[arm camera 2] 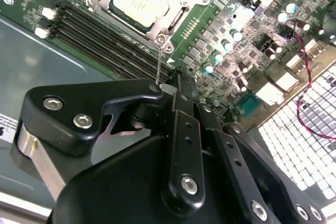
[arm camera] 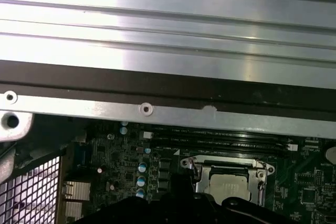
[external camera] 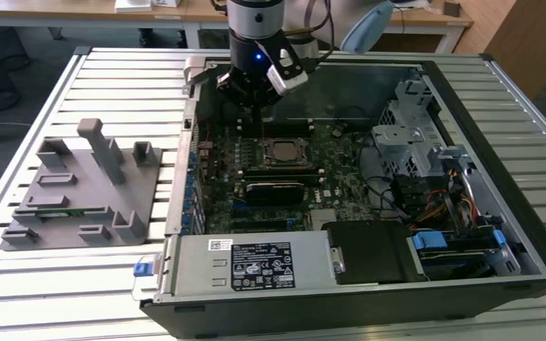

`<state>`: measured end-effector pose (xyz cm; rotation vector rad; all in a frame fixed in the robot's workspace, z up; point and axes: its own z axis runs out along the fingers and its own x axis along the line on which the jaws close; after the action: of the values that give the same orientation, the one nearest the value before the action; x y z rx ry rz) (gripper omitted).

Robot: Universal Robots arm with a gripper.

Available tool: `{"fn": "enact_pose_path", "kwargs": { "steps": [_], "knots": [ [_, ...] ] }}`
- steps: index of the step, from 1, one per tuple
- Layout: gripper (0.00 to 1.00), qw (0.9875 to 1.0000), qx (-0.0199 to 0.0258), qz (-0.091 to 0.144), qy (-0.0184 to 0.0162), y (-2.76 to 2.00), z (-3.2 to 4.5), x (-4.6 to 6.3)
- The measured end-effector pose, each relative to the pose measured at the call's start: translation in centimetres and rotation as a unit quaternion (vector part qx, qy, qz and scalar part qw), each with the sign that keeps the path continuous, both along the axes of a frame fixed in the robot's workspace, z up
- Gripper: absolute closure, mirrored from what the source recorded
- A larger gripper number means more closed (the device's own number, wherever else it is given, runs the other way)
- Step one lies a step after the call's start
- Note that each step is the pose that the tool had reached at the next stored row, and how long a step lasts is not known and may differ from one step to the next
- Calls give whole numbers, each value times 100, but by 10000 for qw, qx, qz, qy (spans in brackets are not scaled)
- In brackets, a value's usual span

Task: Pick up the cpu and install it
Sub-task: 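Install the first cpu locking lever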

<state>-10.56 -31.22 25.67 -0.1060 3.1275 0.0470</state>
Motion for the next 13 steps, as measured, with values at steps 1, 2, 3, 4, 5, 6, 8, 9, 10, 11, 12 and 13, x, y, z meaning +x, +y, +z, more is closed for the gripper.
{"fn": "enact_pose_path", "kwargs": {
  "steps": [1,2,3,4,5,6,8,9,10,11,12,13],
  "knots": [
    [89,10000,-1,0,0,0,0,8],
    [89,10000,-1,0,0,0,-1,20],
    [89,10000,-1,0,1,0,-1,37],
    [89,10000,-1,0,0,0,-1,60],
    [89,10000,-1,0,1,0,-1,82],
    [89,10000,0,0,0,0,-1,108],
    [89,10000,-1,0,1,0,-1,145],
    [89,10000,0,0,0,0,-2,168],
    [89,10000,0,0,0,0,-2,194],
    [89,10000,3,0,1,0,-2,203],
    [89,10000,18,0,0,-1,-2,206],
    [89,10000,58,0,1,-2,-2,208]
  ]
}}
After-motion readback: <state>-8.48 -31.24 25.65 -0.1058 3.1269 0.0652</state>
